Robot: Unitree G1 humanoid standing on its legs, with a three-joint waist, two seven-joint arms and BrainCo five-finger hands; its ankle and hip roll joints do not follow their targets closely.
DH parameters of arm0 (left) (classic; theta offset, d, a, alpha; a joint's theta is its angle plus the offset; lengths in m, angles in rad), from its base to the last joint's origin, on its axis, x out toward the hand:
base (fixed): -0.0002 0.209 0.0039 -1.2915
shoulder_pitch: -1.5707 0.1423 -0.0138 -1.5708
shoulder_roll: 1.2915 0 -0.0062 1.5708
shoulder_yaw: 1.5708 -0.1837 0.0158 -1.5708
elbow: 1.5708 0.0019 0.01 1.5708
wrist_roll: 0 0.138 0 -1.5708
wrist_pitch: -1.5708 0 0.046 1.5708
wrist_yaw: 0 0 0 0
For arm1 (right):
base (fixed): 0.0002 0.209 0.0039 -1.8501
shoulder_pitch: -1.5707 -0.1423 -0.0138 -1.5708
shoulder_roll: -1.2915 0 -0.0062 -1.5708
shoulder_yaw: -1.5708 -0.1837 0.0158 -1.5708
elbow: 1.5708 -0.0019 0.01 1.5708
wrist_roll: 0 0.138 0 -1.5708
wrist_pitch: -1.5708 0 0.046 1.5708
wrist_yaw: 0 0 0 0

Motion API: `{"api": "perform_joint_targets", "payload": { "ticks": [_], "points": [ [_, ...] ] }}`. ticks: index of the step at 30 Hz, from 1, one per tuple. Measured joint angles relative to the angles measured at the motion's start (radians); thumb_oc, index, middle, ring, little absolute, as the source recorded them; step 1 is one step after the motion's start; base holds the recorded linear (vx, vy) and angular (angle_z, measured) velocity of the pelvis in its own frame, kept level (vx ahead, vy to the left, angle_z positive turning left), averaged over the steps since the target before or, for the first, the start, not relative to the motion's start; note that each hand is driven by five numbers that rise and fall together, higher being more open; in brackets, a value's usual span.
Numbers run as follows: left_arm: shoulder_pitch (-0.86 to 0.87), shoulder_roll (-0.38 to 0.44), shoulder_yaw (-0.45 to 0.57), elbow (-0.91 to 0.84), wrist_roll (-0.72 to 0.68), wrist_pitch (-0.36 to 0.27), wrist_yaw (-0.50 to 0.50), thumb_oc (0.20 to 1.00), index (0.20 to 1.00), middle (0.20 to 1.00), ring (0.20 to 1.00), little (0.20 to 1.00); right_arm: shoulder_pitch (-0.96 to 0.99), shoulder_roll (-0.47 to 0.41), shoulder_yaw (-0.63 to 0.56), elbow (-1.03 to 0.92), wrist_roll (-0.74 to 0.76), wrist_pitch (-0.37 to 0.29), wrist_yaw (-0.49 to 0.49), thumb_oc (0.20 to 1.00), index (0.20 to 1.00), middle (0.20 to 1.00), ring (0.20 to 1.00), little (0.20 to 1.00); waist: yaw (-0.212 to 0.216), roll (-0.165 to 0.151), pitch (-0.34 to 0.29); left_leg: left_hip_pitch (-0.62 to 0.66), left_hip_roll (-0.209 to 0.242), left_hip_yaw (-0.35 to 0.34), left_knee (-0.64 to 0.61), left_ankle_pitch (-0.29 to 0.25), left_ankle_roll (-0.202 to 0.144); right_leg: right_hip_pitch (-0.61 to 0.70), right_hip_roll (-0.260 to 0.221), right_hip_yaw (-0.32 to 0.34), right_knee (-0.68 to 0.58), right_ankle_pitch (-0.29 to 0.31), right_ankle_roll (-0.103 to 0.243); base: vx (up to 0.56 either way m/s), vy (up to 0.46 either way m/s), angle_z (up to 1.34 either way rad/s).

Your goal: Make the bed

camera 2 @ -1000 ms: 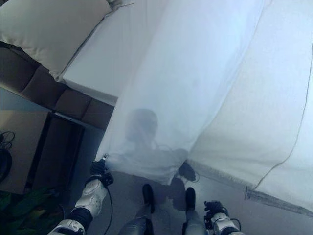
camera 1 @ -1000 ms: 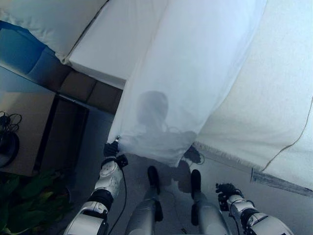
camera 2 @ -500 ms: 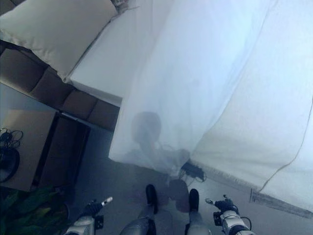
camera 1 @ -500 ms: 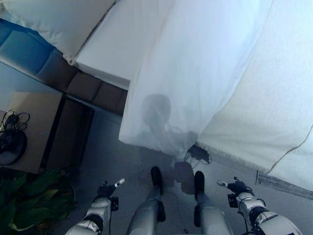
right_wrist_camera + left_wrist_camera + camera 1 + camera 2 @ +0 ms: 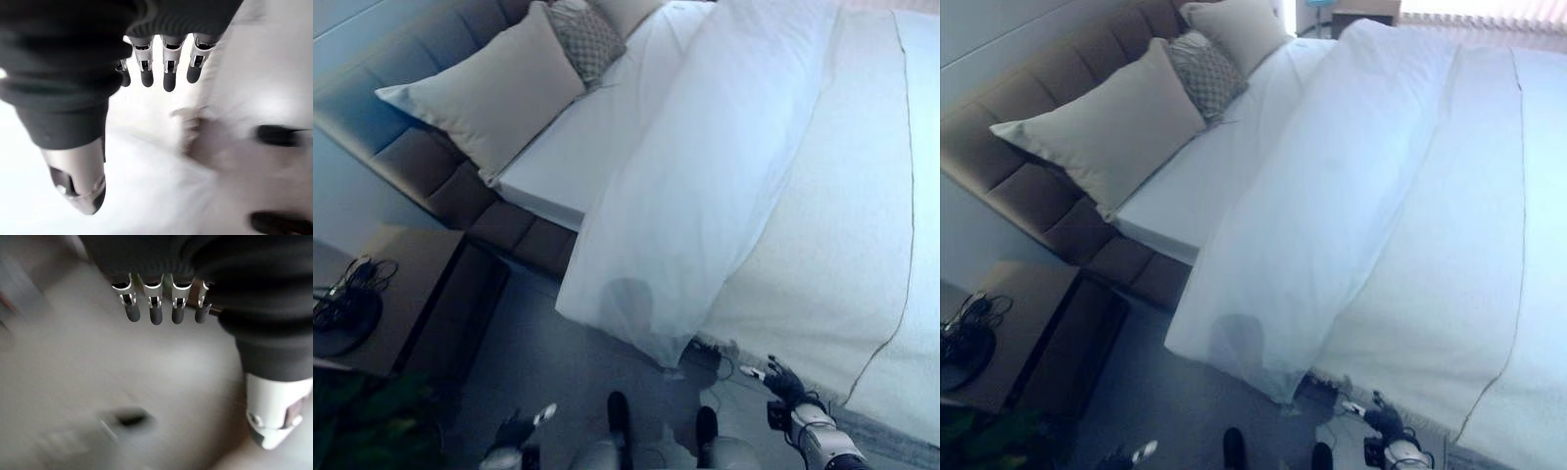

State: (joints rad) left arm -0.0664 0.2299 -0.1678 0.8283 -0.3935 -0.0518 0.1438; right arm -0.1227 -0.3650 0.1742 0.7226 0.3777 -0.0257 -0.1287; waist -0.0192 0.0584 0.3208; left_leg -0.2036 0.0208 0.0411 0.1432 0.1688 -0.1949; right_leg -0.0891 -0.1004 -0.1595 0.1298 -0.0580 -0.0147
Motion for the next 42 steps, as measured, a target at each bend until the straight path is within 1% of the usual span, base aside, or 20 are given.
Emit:
{"api": "perform_joint_targets", "payload": {
  "ticks": [3,6,7,8,10,11,12,13,14,15,18,20,23,25,26,27,28,29,34,42],
  "points": [
    [-0.067,0.027,-0.027,-0.125,-0.106,-0.018,-0.019,1.0,1.0,1.0,1.0,1.0,-0.088,-0.033,0.015,-0.026,0.031,0.002,0.002,1.0,1.0,1.0,1.0,1.0,0.011,0.03,0.002,-0.041,-0.018,-0.003,-0.061,-0.027,0.004,-0.04,0.028,0.006,0.013,0.009,-0.016,0.12,0.014,-0.11],
    [-0.145,0.072,-0.053,-0.214,-0.186,-0.021,-0.031,1.0,1.0,1.0,1.0,1.0,-0.191,-0.05,0.07,-0.061,0.069,0.008,0.012,1.0,1.0,1.0,1.0,1.0,0.019,0.023,0.021,-0.069,-0.018,-0.02,-0.091,-0.026,0.006,-0.089,0.052,0.027,0.016,0.014,-0.014,0.17,0.12,-0.38],
    [-0.172,0.111,-0.072,-0.292,-0.216,-0.032,-0.047,1.0,1.0,1.0,1.0,1.0,-0.248,-0.059,0.112,-0.123,0.089,0.005,0.03,1.0,1.0,1.0,1.0,1.0,0.033,0.021,0.026,-0.078,0.006,-0.015,-0.088,-0.04,0.024,-0.133,0.074,0.065,0.024,0.032,-0.008,0.11,0.254,-0.9],
    [-0.209,0.124,-0.072,-0.322,-0.236,-0.041,-0.053,1.0,1.0,1.0,1.0,1.0,-0.289,-0.055,0.115,-0.175,0.098,0.0,0.04,1.0,1.0,1.0,1.0,1.0,0.043,0.025,0.039,-0.088,0.014,-0.003,-0.093,-0.028,0.103,-0.146,0.083,0.067,0.02,0.049,0.011,0.11,0.254,-0.84],
    [-0.317,0.176,-0.123,-0.345,-0.28,-0.046,-0.059,1.0,1.0,1.0,1.0,1.0,-0.406,-0.052,0.197,-0.202,0.143,0.002,0.052,1.0,1.0,1.0,1.0,1.0,0.066,-0.006,0.059,-0.112,-0.001,0.029,-0.082,-0.036,0.161,-0.195,0.073,0.122,0.021,0.07,0.034,0.1,0.253,-0.77],
    [-0.368,0.184,-0.125,-0.35,-0.291,-0.045,-0.063,1.0,1.0,1.0,1.0,1.0,-0.446,-0.046,0.204,-0.21,0.152,-0.002,0.059,1.0,1.0,1.0,1.0,1.0,0.067,-0.012,0.064,-0.122,-0.005,0.047,-0.082,-0.033,0.19,-0.207,0.062,0.114,0.015,0.074,0.045,0.09,0.232,-0.83],
    [-0.425,0.203,-0.132,-0.347,-0.304,-0.052,-0.063,1.0,1.0,1.0,1.0,1.0,-0.524,-0.042,0.238,-0.201,0.171,-0.002,0.058,1.0,1.0,1.0,1.0,1.0,0.073,-0.022,0.086,-0.131,-0.006,0.076,-0.071,-0.035,0.217,-0.22,0.037,0.088,0.03,0.09,0.065,0.06,0.216,-0.36],
    [-0.483,0.211,-0.139,-0.344,-0.321,-0.056,-0.063,1.0,1.0,1.0,1.0,1.0,-0.572,-0.043,0.246,-0.206,0.188,-0.009,0.055,1.0,1.0,1.0,1.0,1.0,0.075,-0.026,0.099,-0.141,-0.016,0.082,-0.057,-0.044,0.234,-0.225,0.018,0.073,0.058,0.071,0.071,0.06,0.217,-0.15],
    [-0.528,0.218,-0.147,-0.347,-0.334,-0.06,-0.061,1.0,1.0,1.0,1.0,1.0,-0.603,-0.05,0.254,-0.206,0.194,-0.011,0.052,1.0,1.0,1.0,1.0,1.0,0.07,-0.026,0.111,-0.143,-0.022,0.082,-0.051,-0.05,0.236,-0.233,0.007,0.066,0.084,0.065,0.077,0.08,0.188,0.01],
    [-0.602,0.27,-0.198,-0.35,-0.364,-0.07,-0.056,1.0,1.0,1.0,1.0,1.0,-0.692,-0.077,0.302,-0.206,0.2,-0.01,0.038,1.0,1.0,1.0,1.0,1.0,0.066,-0.025,0.152,-0.151,-0.018,0.084,-0.025,-0.054,0.249,-0.265,0.002,0.057,0.157,0.056,0.086,0.09,0.148,0.11],
    [-0.773,0.32,-0.25,-0.317,-0.441,-0.074,-0.057,1.0,1.0,1.0,1.0,1.0,-0.842,-0.078,0.328,-0.194,0.218,-0.02,0.008,1.0,1.0,1.0,1.0,1.0,0.074,-0.048,0.184,-0.178,-0.026,0.083,-0.015,-0.065,0.246,-0.292,-0.011,0.028,0.162,0.049,0.089,0.1,0.092,0.0],
    [-0.842,0.326,-0.25,-0.307,-0.513,-0.079,-0.06,1.0,1.0,1.0,1.0,1.0,-0.927,-0.075,0.351,-0.192,0.243,-0.027,0.008,1.0,1.0,1.0,1.0,1.0,0.09,-0.064,0.192,-0.2,-0.024,0.106,-0.015,-0.063,0.249,-0.297,-0.009,0.01,0.107,0.062,0.073,0.11,0.015,-0.3],
    [-0.89,0.306,-0.262,-0.272,-0.61,-0.085,-0.075,1.0,1.0,1.0,1.0,1.0,-1.001,-0.052,0.358,-0.157,0.307,-0.049,0.007,1.0,1.0,1.0,1.0,1.0,0.073,-0.066,0.193,-0.214,-0.025,0.113,-0.032,-0.058,0.254,-0.299,0.005,0.017,0.058,0.083,0.068,0.17,-0.03,-0.12],
    [-0.928,0.281,-0.281,-0.208,-0.662,-0.084,-0.09,1.0,1.0,1.0,1.0,1.0,-1.03,-0.045,0.384,-0.097,0.368,-0.057,0.003,1.0,1.0,1.0,1.0,1.0,0.042,-0.066,0.194,-0.214,-0.024,0.078,-0.055,-0.044,0.253,-0.36,0.007,0.033,0.16,0.075,0.084,0.12,-0.105,0.12],
    [-0.952,0.269,-0.292,-0.183,-0.696,-0.08,-0.098,1.0,1.0,1.0,1.0,1.0,-1.049,-0.046,0.387,-0.069,0.404,-0.055,-0.002,1.0,1.0,1.0,1.0,1.0,0.03,-0.066,0.196,-0.225,-0.022,0.06,-0.07,-0.032,0.247,-0.403,0.01,0.041,0.146,0.029,0.133,0.08,-0.122,0.29],
    [-0.966,0.267,-0.304,-0.183,-0.709,-0.08,-0.099,1.0,1.0,1.0,1.0,1.0,-1.055,-0.055,0.387,-0.07,0.417,-0.056,-0.01,1.0,1.0,1.0,1.0,1.0,0.018,-0.071,0.197,-0.236,-0.033,0.056,-0.065,-0.031,0.245,-0.407,0.004,0.042,0.105,0.038,0.136,0.04,-0.14,0.65],
    [-1.005,0.244,-0.329,-0.165,-0.729,-0.079,-0.106,1.0,1.0,1.0,1.0,1.0,-1.09,-0.052,0.386,-0.017,0.457,-0.074,-0.013,1.0,1.0,1.0,1.0,1.0,0.001,-0.075,0.197,-0.268,-0.057,0.033,-0.055,-0.037,0.233,-0.426,-0.013,0.035,0.079,0.1,0.11,0.02,-0.154,0.53],
    [-1.034,0.24,-0.329,-0.166,-0.739,-0.081,-0.111,1.0,1.0,1.0,1.0,1.0,-1.138,-0.041,0.384,0.032,0.493,-0.078,-0.019,1.0,1.0,1.0,1.0,1.0,0.009,-0.075,0.197,-0.302,-0.047,0.028,-0.061,-0.031,0.216,-0.457,-0.002,0.032,0.064,0.124,0.068,0.02,-0.154,0.32],
    [-1.161,0.228,-0.329,-0.036,-0.781,-0.071,-0.113,1.0,1.0,1.0,1.0,1.0,-1.27,-0.008,0.43,0.157,0.6,-0.082,-0.019,1.0,1.0,1.0,1.0,1.0,0.025,-0.074,0.197,-0.435,0.0,-0.017,-0.083,0.011,0.173,-0.544,0.059,-0.02,-0.019,0.181,0.004,0.07,-0.125,0.08],
    [-1.263,0.218,-0.33,0.092,-0.8,-0.069,-0.078,1.0,1.0,1.0,1.0,1.0,-1.355,-0.025,0.431,0.285,0.667,-0.088,-0.055,1.0,1.0,1.0,1.0,1.0,0.035,-0.072,0.197,-0.579,0.023,-0.055,-0.094,0.025,0.152,-0.676,0.08,-0.053,-0.037,0.185,-0.008,0.06,-0.049,0.05]
  ]
}}
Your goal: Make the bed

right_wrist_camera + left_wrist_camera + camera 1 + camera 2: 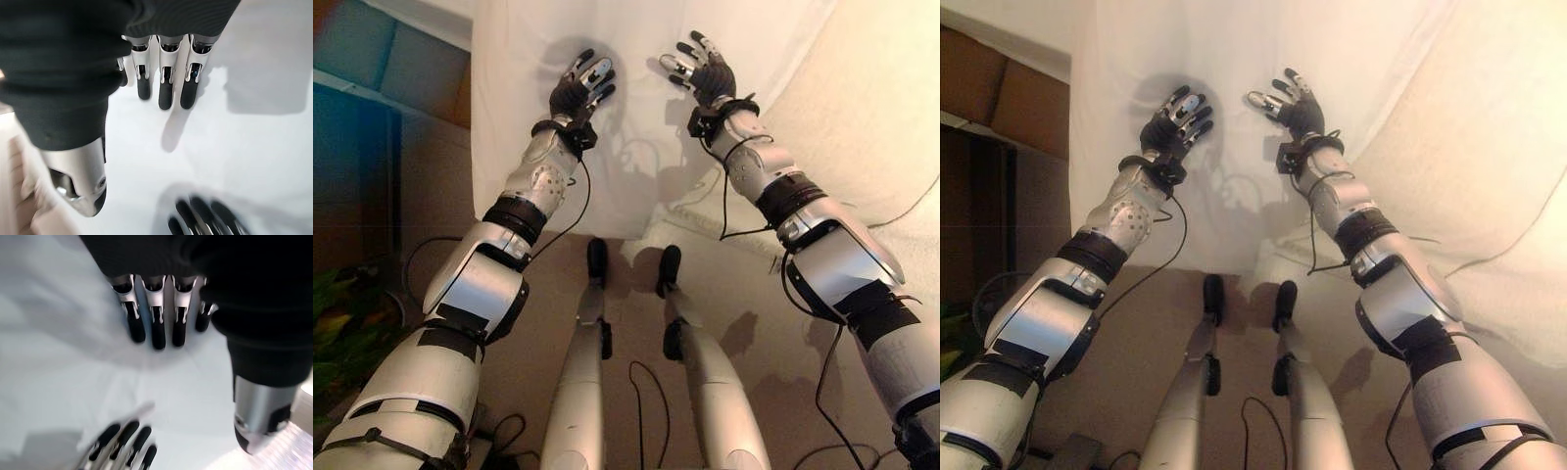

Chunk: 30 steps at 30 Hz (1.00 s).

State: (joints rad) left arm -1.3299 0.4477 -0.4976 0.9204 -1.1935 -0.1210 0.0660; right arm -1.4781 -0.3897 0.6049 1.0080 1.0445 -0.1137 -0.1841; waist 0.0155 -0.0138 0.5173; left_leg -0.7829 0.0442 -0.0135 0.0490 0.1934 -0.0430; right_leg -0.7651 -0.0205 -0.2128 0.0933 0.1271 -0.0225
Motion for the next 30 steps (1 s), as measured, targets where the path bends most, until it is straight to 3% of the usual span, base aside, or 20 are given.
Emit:
{"api": "perform_joint_targets", "payload": {
  "ticks": [12,16,21,25,27,28,30],
  "points": [
    [0.02,0.01,0.008,0.12,0.051,-0.001,0.094,1.0,1.0,1.0,1.0,1.0,-0.104,-0.046,-0.01,0.047,-0.044,-0.043,-0.025,1.0,1.0,1.0,1.0,1.0,0.002,0.011,-0.029,-0.197,-0.017,-0.026,0.01,0.029,-0.007,-0.216,-0.023,-0.014,0.071,-0.012,0.002,0.03,-0.008,0.04],
    [0.152,0.006,0.106,0.145,0.071,-0.004,0.155,1.0,1.0,1.0,1.0,1.0,-0.067,-0.044,-0.054,0.034,-0.119,-0.058,-0.044,1.0,1.0,1.0,1.0,1.0,0.003,0.016,-0.066,-0.225,-0.018,-0.028,0.001,0.034,-0.013,-0.26,-0.029,-0.018,0.102,-0.023,-0.002,-0.01,0.018,0.04],
    [0.38,-0.013,0.258,0.156,0.073,-0.005,0.195,1.0,1.0,1.0,1.0,1.0,0.086,-0.053,-0.173,0.034,-0.214,-0.064,-0.046,1.0,1.0,1.0,1.0,1.0,0.005,0.021,-0.1,-0.203,-0.039,-0.048,-0.003,0.038,-0.008,-0.257,-0.055,-0.022,0.17,-0.068,-0.003,-0.03,0.052,0.16],
    [0.555,-0.015,0.307,0.143,0.08,-0.009,0.208,1.0,1.0,1.0,1.0,1.0,0.267,-0.064,-0.257,0.05,-0.279,-0.066,-0.046,1.0,1.0,1.0,1.0,1.0,0.008,0.018,-0.126,-0.167,-0.058,-0.044,-0.008,0.039,-0.01,-0.238,-0.079,-0.015,0.212,-0.103,0.017,-0.06,0.064,0.18],
    [0.613,-0.019,0.342,0.143,0.089,-0.015,0.206,1.0,1.0,1.0,1.0,1.0,0.377,-0.05,-0.337,0.101,-0.3,-0.037,-0.047,1.0,1.0,1.0,1.0,1.0,0.01,0.006,-0.141,-0.162,-0.071,-0.04,-0.007,0.032,-0.019,-0.243,-0.097,-0.009,0.231,-0.123,0.026,-0.06,0.106,0.1],
    [0.634,-0.033,0.357,0.164,0.105,-0.016,0.207,1.0,1.0,1.0,1.0,1.0,0.475,-0.052,-0.345,0.181,-0.306,0.026,-0.057,1.0,1.0,1.0,1.0,1.0,0.024,0.004,-0.142,-0.162,-0.076,-0.036,-0.007,0.032,-0.019,-0.244,-0.101,-0.008,0.236,-0.122,0.029,-0.07,0.12,0.04],
    [0.682,-0.05,0.375,0.161,0.123,-0.017,0.201,1.0,1.0,1.0,1.0,1.0,0.654,-0.029,-0.374,0.262,-0.314,0.08,-0.069,1.0,1.0,1.0,1.0,1.0,0.028,0.002,-0.138,-0.161,-0.083,-0.011,-0.007,0.034,-0.016,-0.25,-0.108,0.011,0.239,-0.118,0.032,-0.05,0.142,-0.05]
  ]
}}
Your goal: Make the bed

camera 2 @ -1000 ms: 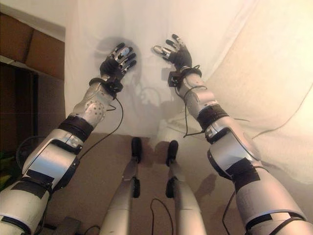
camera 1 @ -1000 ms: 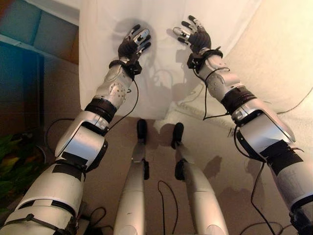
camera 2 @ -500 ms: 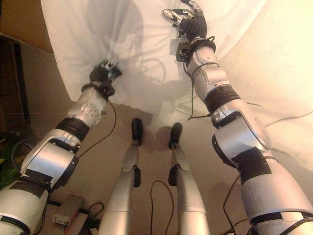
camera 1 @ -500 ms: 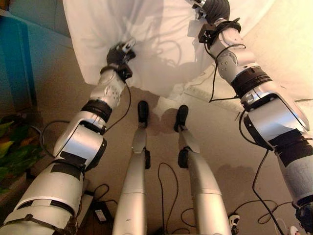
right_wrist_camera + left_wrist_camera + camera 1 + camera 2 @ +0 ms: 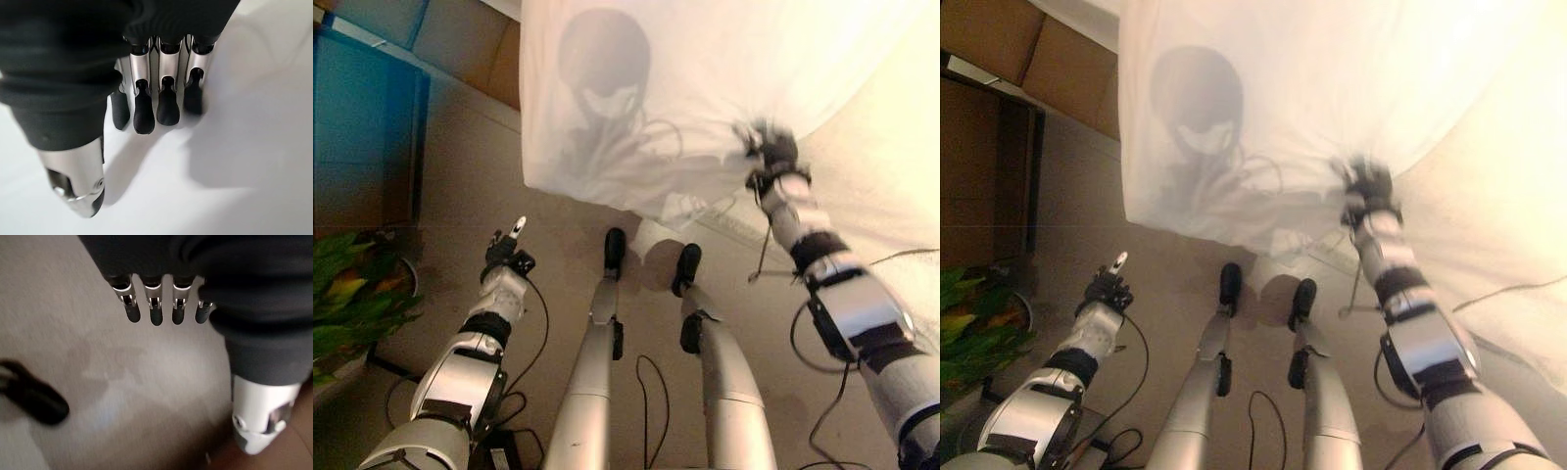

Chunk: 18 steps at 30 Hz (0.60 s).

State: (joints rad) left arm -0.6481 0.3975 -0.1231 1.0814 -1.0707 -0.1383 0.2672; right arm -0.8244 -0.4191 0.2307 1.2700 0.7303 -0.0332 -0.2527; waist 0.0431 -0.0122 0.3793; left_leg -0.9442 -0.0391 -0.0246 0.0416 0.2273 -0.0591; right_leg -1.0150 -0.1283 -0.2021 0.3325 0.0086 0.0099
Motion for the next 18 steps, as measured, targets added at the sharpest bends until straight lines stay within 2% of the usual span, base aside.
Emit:
{"api": "perform_joint_targets", "payload": {
  "ticks": [1,2,3,4,6,7,8,10,11,12,13,14,15,16,17,18],
  "points": [
    [0.021,-0.005,0.009,0.007,0.003,0.0,-0.001,1.0,1.0,1.0,1.0,1.0,0.069,0.012,-0.009,0.006,-0.009,0.012,0.001,1.0,1.0,1.0,1.0,1.0,-0.006,-0.004,0.006,0.004,-0.002,0.015,0.002,0.0,0.001,0.001,-0.003,0.008,0.0,0.006,0.002,-0.06,0.171,-0.26],
    [0.044,-0.014,0.029,0.031,0.025,0.004,-0.003,1.0,1.0,1.0,1.0,1.0,0.162,0.035,-0.012,0.038,-0.014,0.031,0.002,1.0,1.0,1.0,1.0,1.0,-0.011,-0.018,0.045,0.039,-0.003,0.04,0.012,-0.007,0.007,0.026,0.0,0.019,-0.003,0.017,0.011,-0.07,0.187,-0.37],
    [0.066,-0.016,0.043,0.03,0.038,0.005,-0.003,1.0,1.0,1.0,1.0,1.0,0.196,0.049,-0.031,0.043,-0.018,0.042,0.002,1.0,1.0,1.0,1.0,1.0,-0.014,-0.032,0.075,0.064,-0.004,0.06,0.03,-0.019,0.023,0.051,-0.006,0.029,-0.008,0.022,0.013,-0.05,0.187,-0.7],
    [0.116,-0.03,0.061,0.031,0.039,0.007,-0.004,1.0,1.0,1.0,1.0,1.0,0.271,0.061,-0.033,0.05,-0.022,0.053,0.003,1.0,1.0,1.0,1.0,1.0,-0.03,-0.046,0.101,0.11,0.002,0.084,0.039,-0.049,0.065,0.09,-0.003,0.028,-0.031,0.038,0.016,-0.03,0.132,-0.65],
    [0.176,-0.068,0.068,0.041,0.049,0.018,-0.011,1.0,1.0,1.0,1.0,1.0,0.34,0.06,-0.044,0.027,-0.042,0.053,0.003,1.0,1.0,1.0,1.0,1.0,-0.053,-0.053,0.109,0.151,0.013,0.122,0.088,-0.089,0.077,0.152,0.002,0.04,-0.074,0.065,0.033,-0.12,0.011,-0.7],
    [0.185,-0.087,0.067,0.054,0.059,0.022,-0.014,1.0,1.0,1.0,1.0,1.0,0.373,0.059,-0.04,0.03,-0.044,0.052,0.005,1.0,1.0,1.0,1.0,1.0,-0.057,-0.052,0.11,0.172,0.016,0.124,0.103,-0.098,0.073,0.18,0.002,0.047,-0.079,0.071,0.042,-0.18,-0.037,-0.54],
    [0.191,-0.125,0.078,0.067,0.072,0.026,-0.023,1.0,1.0,1.0,1.0,1.0,0.42,0.061,-0.034,0.028,-0.051,0.051,0.007,1.0,1.0,1.0,1.0,1.0,-0.058,-0.042,0.116,0.22,0.019,0.119,0.143,-0.129,0.068,0.24,0.006,0.057,-0.074,0.063,0.044,-0.17,-0.005,-0.23],
    [0.197,-0.141,0.08,0.067,0.077,0.028,-0.036,1.0,1.0,1.0,1.0,1.0,0.449,0.081,-0.031,0.032,-0.052,0.044,0.013,1.0,1.0,1.0,1.0,1.0,-0.054,-0.039,0.113,0.263,0.027,0.116,0.192,-0.153,0.066,0.306,0.02,0.058,-0.092,0.059,0.046,-0.22,-0.061,-0.16],
    [0.205,-0.141,0.09,0.067,0.078,0.03,-0.049,1.0,1.0,1.0,1.0,1.0,0.449,0.096,-0.039,0.02,-0.052,0.04,0.025,1.0,1.0,1.0,1.0,1.0,-0.046,-0.038,0.115,0.292,0.06,0.125,0.198,-0.164,0.079,0.351,0.038,0.058,-0.114,0.05,0.068,-0.18,-0.203,-0.28],
    [0.213,-0.141,0.093,0.067,0.078,0.032,-0.052,1.0,1.0,1.0,1.0,1.0,0.45,0.102,-0.034,0.012,-0.052,0.037,0.031,1.0,1.0,1.0,1.0,1.0,-0.039,-0.035,0.111,0.301,0.069,0.128,0.199,-0.171,0.074,0.364,0.046,0.062,-0.108,0.041,0.076,-0.14,-0.228,-0.34],
    [0.214,-0.153,0.1,0.065,0.08,0.034,-0.057,1.0,1.0,1.0,1.0,1.0,0.446,0.103,-0.037,0.005,-0.053,0.034,0.036,1.0,1.0,1.0,1.0,1.0,-0.017,-0.031,0.108,0.309,0.09,0.139,0.208,-0.165,0.091,0.36,0.051,0.078,-0.059,0.031,0.061,-0.14,-0.227,-0.23],
    [0.215,-0.154,0.131,0.058,0.09,0.033,-0.063,1.0,1.0,1.0,1.0,1.0,0.44,0.101,-0.042,-0.003,-0.055,0.035,0.038,1.0,1.0,1.0,1.0,1.0,-0.008,-0.011,0.118,0.316,0.12,0.158,0.207,-0.159,0.086,0.339,0.068,0.095,0.066,-0.021,0.044,-0.2,-0.287,0.02],
    [0.231,-0.153,0.145,0.06,0.12,0.036,-0.068,1.0,1.0,1.0,1.0,1.0,0.447,0.112,-0.045,-0.019,-0.071,0.034,0.044,1.0,1.0,1.0,1.0,1.0,-0.002,-0.002,0.124,0.369,0.122,0.164,0.17,-0.134,0.065,0.398,0.063,0.095,0.141,-0.094,0.05,-0.14,-0.199,0.22],
    [0.242,-0.149,0.142,0.062,0.131,0.039,-0.07,1.0,1.0,1.0,1.0,1.0,0.457,0.12,-0.044,-0.027,-0.08,0.034,0.047,1.0,1.0,1.0,1.0,1.0,-0.001,-0.013,0.123,0.405,0.112,0.165,0.152,-0.115,0.058,0.464,0.057,0.098,0.094,-0.114,0.046,-0.2,-0.376,0.08],
    [0.299,-0.135,0.144,0.052,0.177,0.041,-0.073,1.0,1.0,1.0,1.0,1.0,0.453,0.135,-0.042,-0.04,-0.108,0.028,0.052,1.0,1.0,1.0,1.0,1.0,0.027,-0.009,0.124,0.477,0.132,0.167,0.125,-0.111,0.033,0.557,0.083,0.108,0.005,-0.095,0.01,-0.08,-0.284,-0.17],
    [0.355,-0.119,0.138,0.043,0.239,0.044,-0.075,1.0,1.0,1.0,1.0,1.0,0.454,0.138,-0.029,-0.063,-0.138,0.018,0.062,1.0,1.0,1.0,1.0,1.0,0.021,-0.004,0.126,0.553,0.145,0.168,0.09,-0.1,0.019,0.628,0.098,0.109,-0.018,-0.09,0.002,-0.08,-0.284,-0.25]
  ]
}}
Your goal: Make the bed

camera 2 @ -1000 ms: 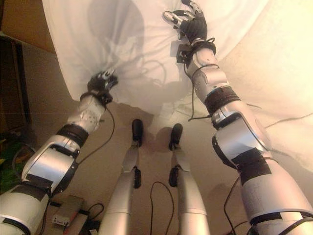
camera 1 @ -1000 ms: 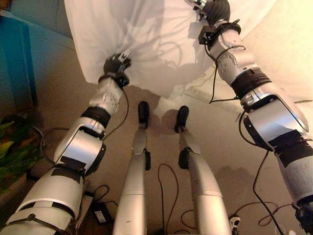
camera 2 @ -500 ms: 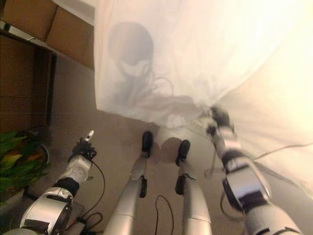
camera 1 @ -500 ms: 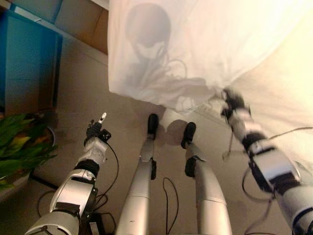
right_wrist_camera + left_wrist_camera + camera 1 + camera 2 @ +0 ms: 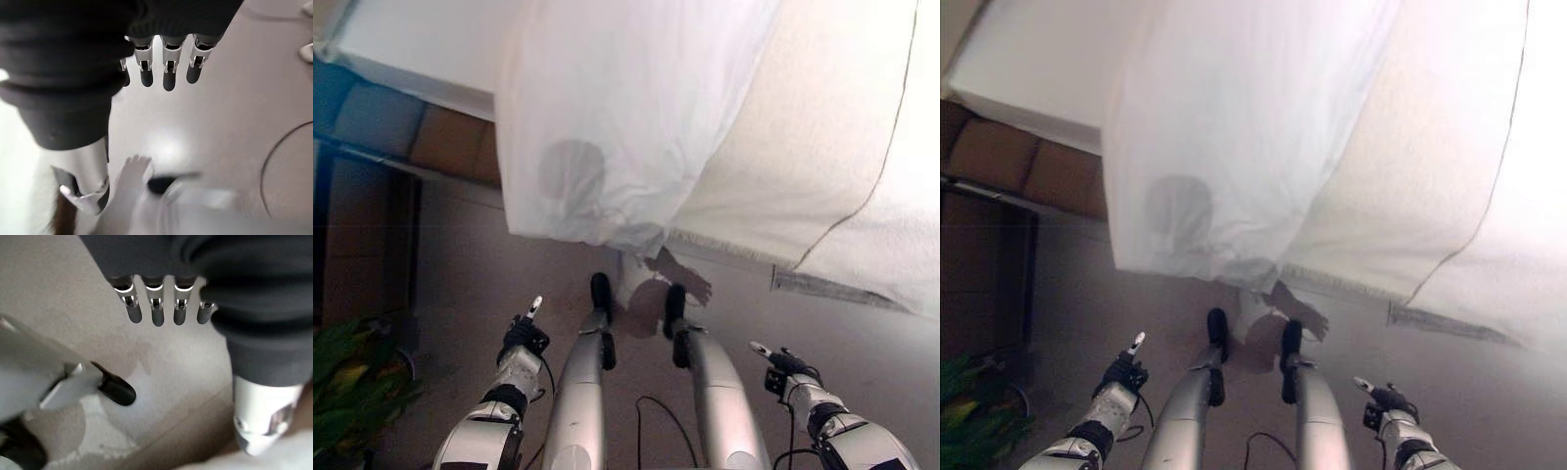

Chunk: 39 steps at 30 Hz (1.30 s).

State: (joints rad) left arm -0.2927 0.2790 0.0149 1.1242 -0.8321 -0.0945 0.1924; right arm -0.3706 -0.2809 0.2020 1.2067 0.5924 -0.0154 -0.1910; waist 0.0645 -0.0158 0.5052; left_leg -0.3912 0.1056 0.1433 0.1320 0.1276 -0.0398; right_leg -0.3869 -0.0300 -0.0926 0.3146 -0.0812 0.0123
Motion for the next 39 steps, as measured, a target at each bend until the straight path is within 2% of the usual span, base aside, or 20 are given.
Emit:
{"api": "perform_joint_targets", "payload": {
  "ticks": [4,5,7,9,10,11,12,13,14,15,16,17,18,19,20,23,26,31,39],
  "points": [
    [0.108,0.01,-0.069,-0.001,0.163,0.009,-0.02,1.0,1.0,1.0,1.0,1.0,0.06,-0.027,-0.018,-0.03,-0.036,-0.009,0.015,1.0,1.0,1.0,1.0,1.0,-0.022,0.035,-0.032,0.122,0.017,-0.037,-0.065,0.032,-0.034,0.122,0.024,-0.039,-0.027,-0.005,-0.017,-0.07,-0.275,0.19],
    [0.126,0.007,-0.092,0.011,0.26,0.021,-0.031,1.0,1.0,1.0,1.0,1.0,0.1,-0.033,-0.017,-0.024,-0.067,-0.008,0.023,1.0,1.0,1.0,1.0,1.0,-0.023,0.047,-0.064,0.144,0.021,-0.045,-0.086,0.041,-0.044,0.145,0.029,-0.056,-0.038,-0.009,-0.023,-0.08,-0.217,0.26],
    [0.155,0.002,-0.109,0.022,0.346,0.025,-0.046,1.0,1.0,1.0,1.0,1.0,0.15,-0.042,-0.014,-0.025,-0.115,-0.007,0.035,1.0,1.0,1.0,1.0,1.0,-0.023,0.063,-0.105,0.159,0.031,-0.044,-0.096,0.045,-0.05,0.164,0.035,-0.078,-0.037,-0.014,-0.033,-0.07,-0.17,0.25],
    [0.204,-0.011,-0.123,0.039,0.444,0.034,-0.062,1.0,1.0,1.0,1.0,1.0,0.234,-0.061,-0.003,-0.02,-0.194,-0.003,0.051,1.0,1.0,1.0,1.0,1.0,-0.023,0.08,-0.185,0.19,0.035,-0.044,-0.093,0.029,-0.066,0.202,0.037,-0.088,-0.039,-0.034,-0.053,-0.11,-0.169,0.22],
    [0.225,-0.016,-0.139,0.057,0.502,0.04,-0.072,1.0,1.0,1.0,1.0,1.0,0.279,-0.075,0.007,-0.02,-0.243,0.0,0.056,1.0,1.0,1.0,1.0,1.0,-0.025,0.088,-0.226,0.196,0.032,-0.047,-0.091,0.008,-0.09,0.207,0.034,-0.097,-0.043,-0.039,-0.067,-0.11,-0.193,0.08],
    [0.228,-0.018,-0.15,0.07,0.529,0.043,-0.078,1.0,1.0,1.0,1.0,1.0,0.293,-0.082,0.009,-0.021,-0.267,0.0,0.062,1.0,1.0,1.0,1.0,1.0,-0.024,0.088,-0.232,0.207,0.027,-0.049,-0.086,-0.008,-0.107,0.223,0.026,-0.108,-0.054,-0.034,-0.072,-0.05,-0.153,0.17],
    [0.228,-0.021,-0.149,0.094,0.564,0.05,-0.087,1.0,1.0,1.0,1.0,1.0,0.317,-0.086,0.017,-0.015,-0.311,0.002,0.074,1.0,1.0,1.0,1.0,1.0,-0.031,0.059,-0.248,0.223,-0.01,-0.047,-0.028,-0.027,-0.119,0.25,-0.009,-0.122,-0.083,-0.022,-0.078,0.0,-0.064,0.11],
    [0.233,-0.022,-0.15,0.108,0.579,0.052,-0.09,1.0,1.0,1.0,1.0,1.0,0.321,-0.084,0.023,-0.01,-0.329,0.004,0.079,1.0,1.0,1.0,1.0,1.0,-0.027,0.04,-0.267,0.23,-0.036,-0.045,-0.012,-0.032,-0.114,0.262,-0.03,-0.121,-0.094,-0.017,-0.071,0.01,-0.064,0.09],
    [0.243,-0.024,-0.15,0.116,0.592,0.061,-0.096,1.0,1.0,1.0,1.0,1.0,0.339,-0.085,0.029,0.002,-0.359,0.01,0.09,1.0,1.0,1.0,1.0,1.0,-0.032,0.02,-0.295,0.276,-0.08,-0.037,-0.007,-0.051,-0.099,0.284,-0.047,-0.12,-0.127,-0.009,-0.055,0.03,-0.044,0.04],
    [0.246,-0.025,-0.151,0.117,0.607,0.061,-0.099,1.0,1.0,1.0,1.0,1.0,0.339,-0.086,0.032,0.017,-0.38,0.013,0.094,1.0,1.0,1.0,1.0,1.0,-0.044,0.02,-0.303,0.302,-0.094,-0.042,-0.006,-0.07,-0.08,0.296,-0.044,-0.121,-0.14,-0.005,-0.05,0.05,-0.04,0.11],
    [0.249,-0.026,-0.153,0.117,0.625,0.063,-0.106,1.0,1.0,1.0,1.0,1.0,0.336,-0.084,0.042,0.033,-0.412,0.023,0.099,1.0,1.0,1.0,1.0,1.0,-0.052,0.026,-0.309,0.343,-0.097,-0.051,-0.031,-0.087,-0.053,0.32,-0.038,-0.121,-0.152,0.002,-0.039,0.07,0.006,0.07],
    [0.253,-0.028,-0.151,0.117,0.625,0.063,-0.111,1.0,1.0,1.0,1.0,1.0,0.337,-0.084,0.045,0.034,-0.429,0.023,0.103,1.0,1.0,1.0,1.0,1.0,-0.051,0.025,-0.316,0.362,-0.093,-0.055,-0.053,-0.089,-0.047,0.332,-0.031,-0.119,-0.161,0.005,-0.035,0.06,0.026,-0.03],
    [0.26,-0.031,-0.151,0.117,0.626,0.064,-0.114,1.0,1.0,1.0,1.0,1.0,0.347,-0.082,0.045,0.034,-0.461,0.026,0.107,1.0,1.0,1.0,1.0,1.0,-0.052,0.028,-0.344,0.382,-0.087,-0.065,-0.09,-0.1,-0.027,0.337,-0.02,-0.118,-0.174,0.012,-0.025,0.03,0.022,-0.08],
    [0.266,-0.033,-0.151,0.116,0.628,0.064,-0.115,1.0,1.0,1.0,1.0,1.0,0.349,-0.081,0.045,0.037,-0.478,0.028,0.109,1.0,1.0,1.0,1.0,1.0,-0.051,0.028,-0.351,0.399,-0.082,-0.065,-0.117,-0.101,0.006,0.347,-0.012,-0.117,-0.181,0.016,-0.021,0.05,0.05,-0.03],
    [0.269,-0.03,-0.164,0.119,0.659,0.068,-0.115,1.0,1.0,1.0,1.0,1.0,0.356,-0.069,0.045,0.037,-0.508,0.033,0.112,1.0,1.0,1.0,1.0,1.0,-0.052,0.012,-0.371,0.411,-0.086,-0.065,-0.128,-0.097,0.01,0.354,-0.013,-0.105,-0.191,0.02,-0.015,0.04,0.033,-0.01],
    [0.264,-0.028,-0.235,0.125,0.738,0.072,-0.113,1.0,1.0,1.0,1.0,1.0,0.359,-0.057,0.042,0.041,-0.533,0.04,0.112,1.0,1.0,1.0,1.0,1.0,-0.057,-0.002,-0.39,0.437,-0.097,-0.063,-0.152,-0.094,0.02,0.373,-0.016,-0.093,-0.209,0.031,-0.005,0.04,0.081,-0.05],
    [0.276,-0.026,-0.279,0.111,0.819,0.075,-0.109,1.0,1.0,1.0,1.0,1.0,0.36,-0.036,0.041,0.02,-0.536,0.039,0.107,1.0,1.0,1.0,1.0,1.0,-0.076,0.007,-0.412,0.464,-0.108,-0.057,-0.186,-0.085,0.032,0.386,-0.025,-0.079,-0.223,0.04,0.006,0.01,0.099,-0.05],
    [0.278,-0.026,-0.267,0.116,0.821,0.077,-0.098,1.0,1.0,1.0,1.0,1.0,0.362,-0.023,0.042,0.021,-0.541,0.041,0.109,1.0,1.0,1.0,1.0,1.0,-0.077,0.037,-0.424,0.482,-0.111,-0.039,-0.214,-0.074,0.041,0.416,-0.02,-0.063,-0.277,0.076,0.013,0.0,0.067,-0.11],
    [0.279,-0.025,-0.26,0.116,0.819,0.081,-0.098,1.0,1.0,1.0,1.0,1.0,0.355,-0.005,0.051,0.019,-0.542,0.042,0.114,1.0,1.0,1.0,1.0,1.0,-0.075,0.023,-0.418,0.487,-0.109,-0.015,-0.224,-0.075,0.038,0.433,-0.014,-0.05,-0.34,0.115,0.014,-0.04,0.028,-0.08]
  ]
}}
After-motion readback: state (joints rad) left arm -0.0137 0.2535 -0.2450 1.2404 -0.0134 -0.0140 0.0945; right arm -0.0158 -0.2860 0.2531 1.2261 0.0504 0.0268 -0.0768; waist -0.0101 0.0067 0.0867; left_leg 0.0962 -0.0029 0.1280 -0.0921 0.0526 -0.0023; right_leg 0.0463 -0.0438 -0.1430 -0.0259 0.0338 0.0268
